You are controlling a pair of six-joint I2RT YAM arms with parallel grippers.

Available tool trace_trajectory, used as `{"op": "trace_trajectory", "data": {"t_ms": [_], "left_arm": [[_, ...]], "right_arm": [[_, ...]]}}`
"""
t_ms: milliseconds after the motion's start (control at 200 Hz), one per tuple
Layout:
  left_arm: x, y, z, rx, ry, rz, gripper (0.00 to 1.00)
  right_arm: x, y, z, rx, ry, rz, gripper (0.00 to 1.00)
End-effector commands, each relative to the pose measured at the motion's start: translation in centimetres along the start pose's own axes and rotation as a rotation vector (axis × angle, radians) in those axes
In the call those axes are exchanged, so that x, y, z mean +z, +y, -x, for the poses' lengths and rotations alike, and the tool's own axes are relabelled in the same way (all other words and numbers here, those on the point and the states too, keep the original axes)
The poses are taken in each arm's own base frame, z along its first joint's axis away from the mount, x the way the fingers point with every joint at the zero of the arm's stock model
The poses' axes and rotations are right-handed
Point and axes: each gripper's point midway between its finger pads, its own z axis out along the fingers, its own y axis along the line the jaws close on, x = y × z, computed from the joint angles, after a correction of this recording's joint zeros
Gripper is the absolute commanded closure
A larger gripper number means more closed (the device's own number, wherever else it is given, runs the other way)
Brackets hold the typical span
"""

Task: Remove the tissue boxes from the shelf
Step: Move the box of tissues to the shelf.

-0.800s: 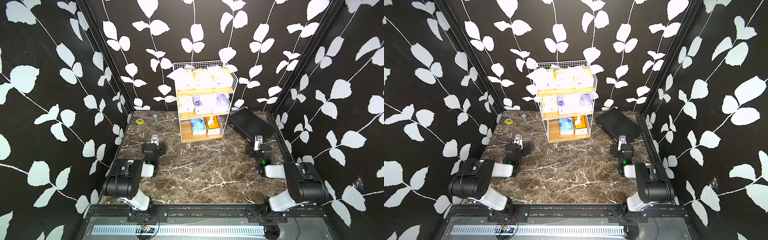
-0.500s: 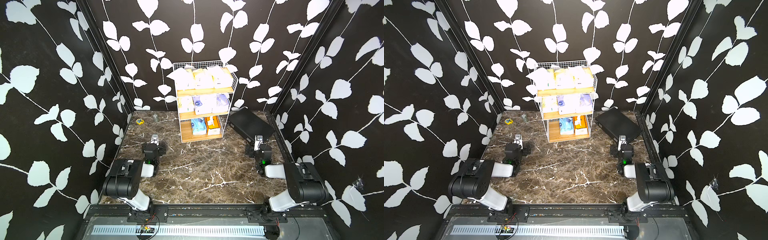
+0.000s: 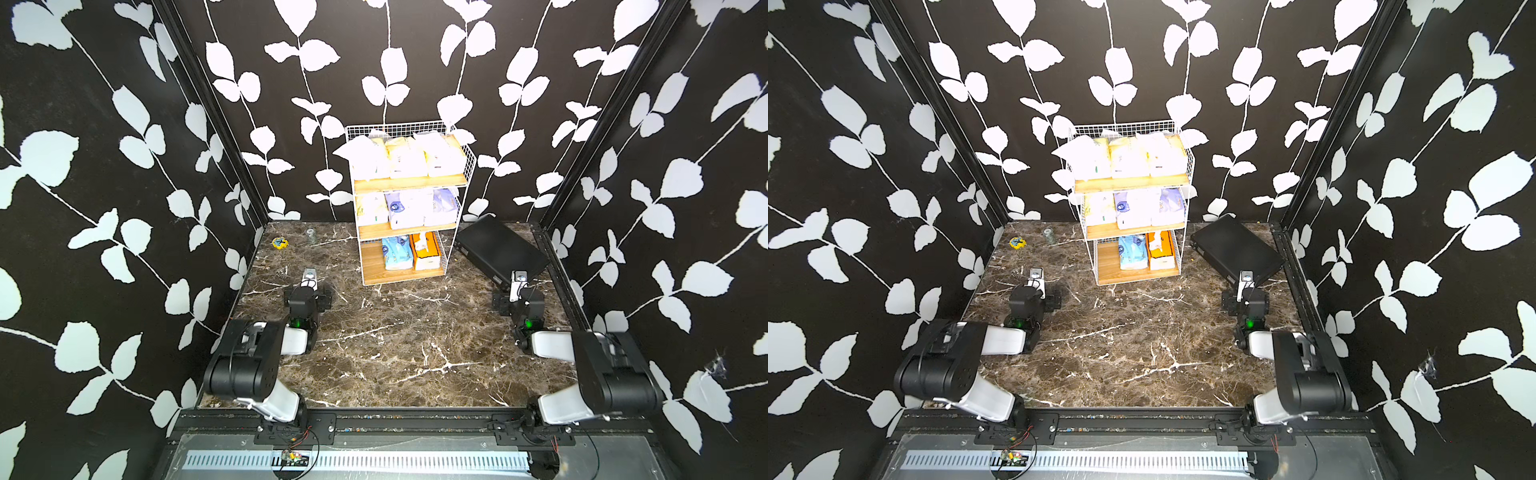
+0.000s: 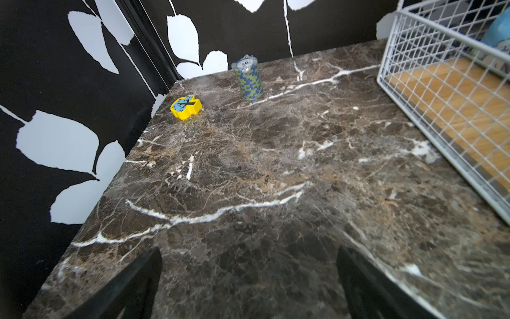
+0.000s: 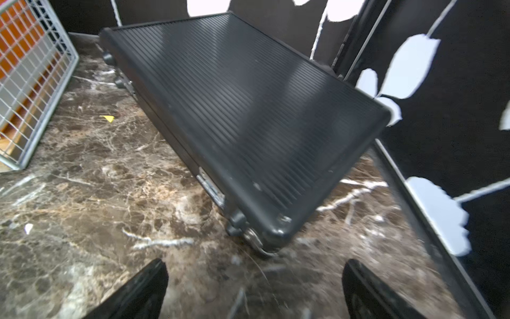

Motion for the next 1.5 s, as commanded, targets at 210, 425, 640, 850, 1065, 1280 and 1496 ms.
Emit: {"op": "trace_trajectory", "data": {"t_ms": [210,425,640,850,1065,1280,1496], "left_arm": [[-5.3,6.3,7.4,-0.304,0.096,0.228,0.01],[-9.6,2.5,13.3,-0.457,0.012,-0.121,0.01],[-13.6,-2.0,19.8,-0.491,-0.031,-0.488,0.01],[-16.9,-4.3,26.1,-0.452,-0.188,-0.703,0.01],[-16.5,-6.6,29.9,-0.37,-0.284,-0.793,0.01],[-13.8,-9.0,32.3,-0.368,-0.308,-0.825,0.01],[-12.8,-12.2,32.6,-0.273,-0.273,-0.87,0.01]], "right_arm": [[-4.1,-2.2,3.3,0.179,0.106,-0.074,0.01],[-8.8,-1.3,6.6,0.277,0.026,0.046,0.02],[-13.3,1.5,11.6,0.382,-0.081,0.288,0.07],[-16.0,6.0,17.6,0.433,-0.111,0.536,0.14],[-18.3,13.0,23.2,0.329,-0.168,0.706,0.13],[-17.9,16.4,28.0,0.429,-0.19,0.805,0.16],[-18.6,19.1,32.7,0.44,-0.238,0.848,0.17]]}}
